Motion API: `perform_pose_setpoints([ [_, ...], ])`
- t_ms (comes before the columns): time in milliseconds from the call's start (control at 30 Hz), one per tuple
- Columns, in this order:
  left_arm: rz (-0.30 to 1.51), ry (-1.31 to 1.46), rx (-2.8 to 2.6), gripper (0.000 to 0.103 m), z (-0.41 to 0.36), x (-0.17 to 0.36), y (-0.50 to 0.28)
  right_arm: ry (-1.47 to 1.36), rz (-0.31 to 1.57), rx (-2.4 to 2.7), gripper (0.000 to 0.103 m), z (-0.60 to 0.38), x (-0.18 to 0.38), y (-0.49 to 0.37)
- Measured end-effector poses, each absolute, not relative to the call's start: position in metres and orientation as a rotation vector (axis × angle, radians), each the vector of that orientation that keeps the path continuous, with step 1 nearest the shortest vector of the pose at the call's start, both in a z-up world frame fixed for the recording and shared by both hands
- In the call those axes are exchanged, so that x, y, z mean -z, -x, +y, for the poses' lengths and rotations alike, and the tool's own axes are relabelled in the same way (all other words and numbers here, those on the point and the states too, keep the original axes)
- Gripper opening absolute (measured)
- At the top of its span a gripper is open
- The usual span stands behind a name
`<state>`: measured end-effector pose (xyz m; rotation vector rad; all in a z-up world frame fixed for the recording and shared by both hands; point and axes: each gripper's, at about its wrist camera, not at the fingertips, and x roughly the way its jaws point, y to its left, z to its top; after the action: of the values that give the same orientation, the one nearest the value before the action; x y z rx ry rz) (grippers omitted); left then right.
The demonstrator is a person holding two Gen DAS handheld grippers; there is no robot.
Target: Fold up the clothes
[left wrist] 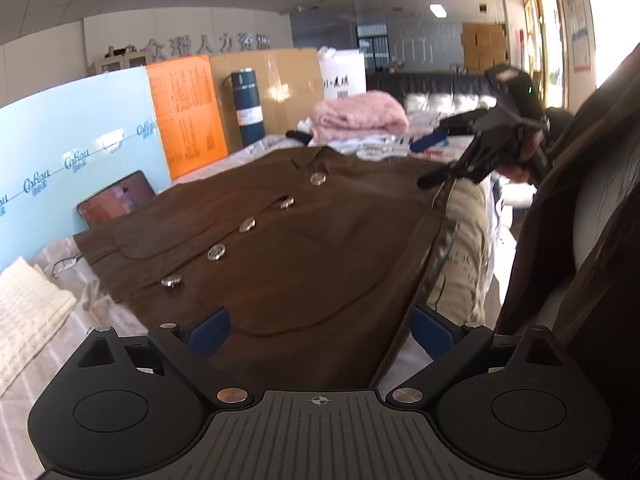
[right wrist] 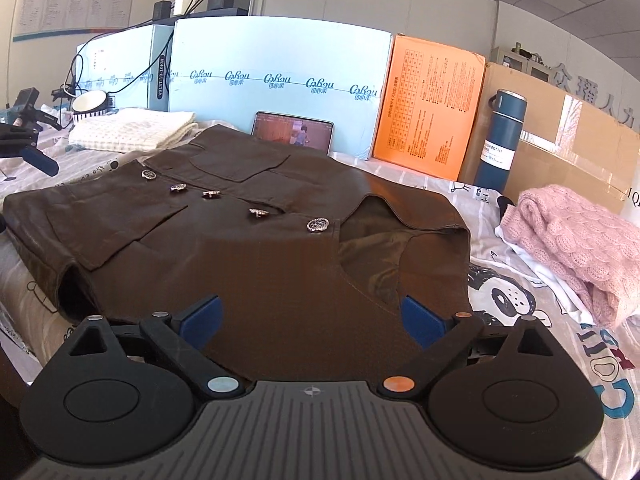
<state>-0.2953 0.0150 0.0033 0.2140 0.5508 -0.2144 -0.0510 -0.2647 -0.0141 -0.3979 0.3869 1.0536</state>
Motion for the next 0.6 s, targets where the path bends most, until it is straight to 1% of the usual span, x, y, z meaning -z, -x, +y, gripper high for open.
perform_pose_setpoints([
  [100, 0.607, -0.295, 0.185, 0.099, 0.005, 0.006, 0.297, 0.411, 0.39, -1.065, 0.097, -0.269, 0.017, 0.054],
  [233, 0.637, -0.373, 0.117, 0.099, -0.002, 0.012, 0.293, 0.444, 0.387, -1.077, 0.098, -0.274, 0.021, 0.059],
  [600, 0.605, -0.417, 0.032, 0.099, -0.003, 0.01, 0.279, 0.582, 0.356, -1.085, 0.099, -0.277, 0.029, 0.064],
])
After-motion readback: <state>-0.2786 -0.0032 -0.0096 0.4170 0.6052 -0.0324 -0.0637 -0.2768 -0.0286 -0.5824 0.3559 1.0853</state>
